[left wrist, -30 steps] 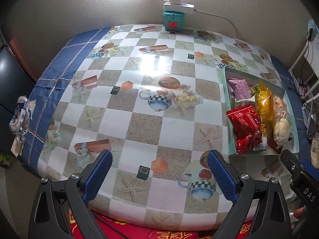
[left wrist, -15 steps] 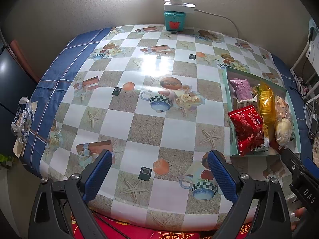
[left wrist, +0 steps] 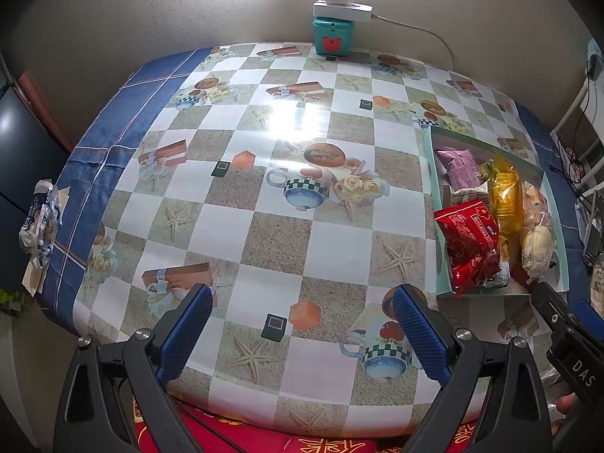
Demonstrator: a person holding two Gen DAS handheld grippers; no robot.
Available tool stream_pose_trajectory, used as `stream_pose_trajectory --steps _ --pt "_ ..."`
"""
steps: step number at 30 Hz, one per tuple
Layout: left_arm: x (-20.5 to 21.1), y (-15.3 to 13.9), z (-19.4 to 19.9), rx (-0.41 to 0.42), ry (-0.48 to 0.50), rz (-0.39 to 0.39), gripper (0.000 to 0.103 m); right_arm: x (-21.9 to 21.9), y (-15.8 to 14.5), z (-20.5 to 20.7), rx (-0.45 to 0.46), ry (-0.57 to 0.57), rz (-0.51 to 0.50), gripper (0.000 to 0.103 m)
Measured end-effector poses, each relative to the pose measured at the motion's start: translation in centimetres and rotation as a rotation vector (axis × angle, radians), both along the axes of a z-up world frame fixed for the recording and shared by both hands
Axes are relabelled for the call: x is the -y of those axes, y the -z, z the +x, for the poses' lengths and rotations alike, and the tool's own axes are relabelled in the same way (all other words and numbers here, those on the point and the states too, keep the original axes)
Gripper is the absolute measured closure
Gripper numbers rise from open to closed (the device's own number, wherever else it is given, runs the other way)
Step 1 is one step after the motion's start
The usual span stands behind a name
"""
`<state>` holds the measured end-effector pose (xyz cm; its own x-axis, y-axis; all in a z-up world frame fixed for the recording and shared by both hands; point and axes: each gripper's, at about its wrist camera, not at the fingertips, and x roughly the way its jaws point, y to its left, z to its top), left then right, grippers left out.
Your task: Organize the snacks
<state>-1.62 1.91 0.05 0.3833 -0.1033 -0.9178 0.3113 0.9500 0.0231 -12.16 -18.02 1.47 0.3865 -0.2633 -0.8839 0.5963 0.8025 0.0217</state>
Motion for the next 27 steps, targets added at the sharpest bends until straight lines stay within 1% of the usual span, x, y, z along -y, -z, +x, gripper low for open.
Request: stream_pose_trajectory --steps 16,27 --pt "-0.1 0.22 0.25 -0.008 -0.014 0.002 0.006 0.0 0.03 0.04 -0.002 -0.002 0.0 0.0" --pt "0.26 -0.3 -0.27 0.024 0.006 -0.013 0.006 0.0 0.23 0.03 -0.007 -0.006 0.004 0.0"
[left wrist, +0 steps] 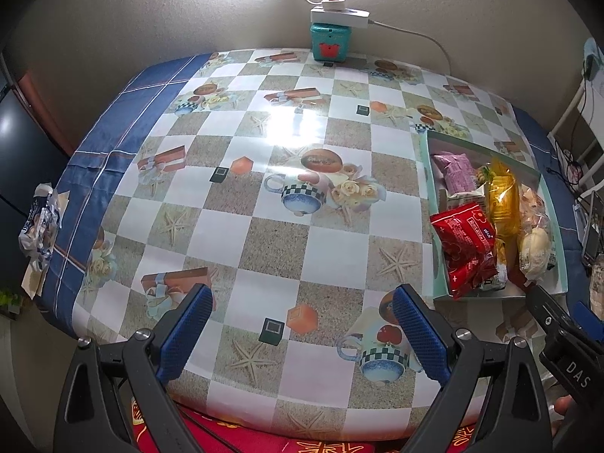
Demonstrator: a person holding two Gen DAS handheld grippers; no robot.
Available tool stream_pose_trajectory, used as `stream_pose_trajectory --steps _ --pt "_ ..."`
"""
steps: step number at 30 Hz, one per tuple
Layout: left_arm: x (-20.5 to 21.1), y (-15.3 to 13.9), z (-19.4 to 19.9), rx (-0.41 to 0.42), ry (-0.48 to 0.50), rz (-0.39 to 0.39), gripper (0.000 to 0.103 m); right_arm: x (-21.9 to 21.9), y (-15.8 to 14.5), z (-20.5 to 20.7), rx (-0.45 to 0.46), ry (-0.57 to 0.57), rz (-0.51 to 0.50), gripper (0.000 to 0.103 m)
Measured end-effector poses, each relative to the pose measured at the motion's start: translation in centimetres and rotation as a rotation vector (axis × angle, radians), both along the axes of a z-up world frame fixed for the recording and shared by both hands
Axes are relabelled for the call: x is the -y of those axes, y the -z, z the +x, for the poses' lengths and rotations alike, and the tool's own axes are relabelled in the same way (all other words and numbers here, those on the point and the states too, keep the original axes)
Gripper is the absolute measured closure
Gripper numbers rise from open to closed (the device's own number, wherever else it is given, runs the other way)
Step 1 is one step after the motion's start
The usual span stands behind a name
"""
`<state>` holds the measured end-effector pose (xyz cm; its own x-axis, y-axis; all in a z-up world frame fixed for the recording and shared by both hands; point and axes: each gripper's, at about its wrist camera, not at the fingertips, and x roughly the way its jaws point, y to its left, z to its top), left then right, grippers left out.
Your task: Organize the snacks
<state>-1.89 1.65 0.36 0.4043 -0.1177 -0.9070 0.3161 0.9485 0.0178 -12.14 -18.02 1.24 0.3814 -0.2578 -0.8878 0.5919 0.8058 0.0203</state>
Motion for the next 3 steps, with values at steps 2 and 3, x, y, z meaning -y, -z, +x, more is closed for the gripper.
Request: stream_pose_trajectory --steps 2,3 --pt "-0.02 -0.04 0.02 0.001 -0.001 -0.002 0.006 0.0 0.02 -0.05 0.0 0.0 0.0 0.0" --pt "-0.04 -0.04 0.06 0.0 -0.004 -0.001 0.006 0.03 0.01 -0.01 -0.001 -0.001 0.0 0.0"
